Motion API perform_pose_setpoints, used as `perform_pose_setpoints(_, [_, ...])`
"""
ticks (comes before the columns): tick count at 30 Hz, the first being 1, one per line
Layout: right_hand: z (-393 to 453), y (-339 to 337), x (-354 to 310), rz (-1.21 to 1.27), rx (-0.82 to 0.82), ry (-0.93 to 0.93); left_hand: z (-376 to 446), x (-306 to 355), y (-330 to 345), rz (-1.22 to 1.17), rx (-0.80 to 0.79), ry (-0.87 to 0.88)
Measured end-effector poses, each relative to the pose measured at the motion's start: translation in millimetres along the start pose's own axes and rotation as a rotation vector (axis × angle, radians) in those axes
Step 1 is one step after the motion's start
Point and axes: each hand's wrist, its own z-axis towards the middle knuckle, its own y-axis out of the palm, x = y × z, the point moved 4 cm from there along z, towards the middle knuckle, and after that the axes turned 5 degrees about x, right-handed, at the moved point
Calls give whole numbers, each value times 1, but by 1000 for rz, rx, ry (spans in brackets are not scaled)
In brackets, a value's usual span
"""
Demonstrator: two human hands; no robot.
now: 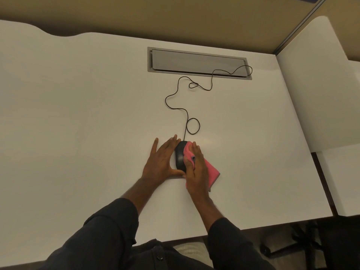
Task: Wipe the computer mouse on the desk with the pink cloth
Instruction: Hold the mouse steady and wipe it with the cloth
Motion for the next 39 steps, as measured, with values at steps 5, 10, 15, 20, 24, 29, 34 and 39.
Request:
perform_pose_setpoints(5, [38, 1, -7, -123, -26, -46, 0, 2, -1, 23, -1, 17])
perform_pose_setpoints(10, [31, 1, -2, -153, -62, -96, 0, 1, -2, 41, -12, 14])
perform_pose_setpoints(15, [-13, -6, 7, -116, -46, -157, -2, 3, -4, 19, 9, 28])
perform_pose_setpoints(20, [-24, -8, 11, -145, -24, -155, -1, 4, -4, 9, 3, 19])
perform_pose_setpoints(24, [1, -4, 4, -173, -4, -112, -1, 4, -2, 31, -8, 34])
perform_pose_setpoints(29, [32, 1, -1, -194, -62, -121, 0, 2, -1, 53, -10, 28])
perform_pose_setpoints(34, [6, -3, 2, -154, -35, -110, 0, 3, -3, 37, 13, 42])
perform_pose_setpoints(39, [-24, -6, 7, -155, -24, -155, -1, 5, -4, 23, 2, 11])
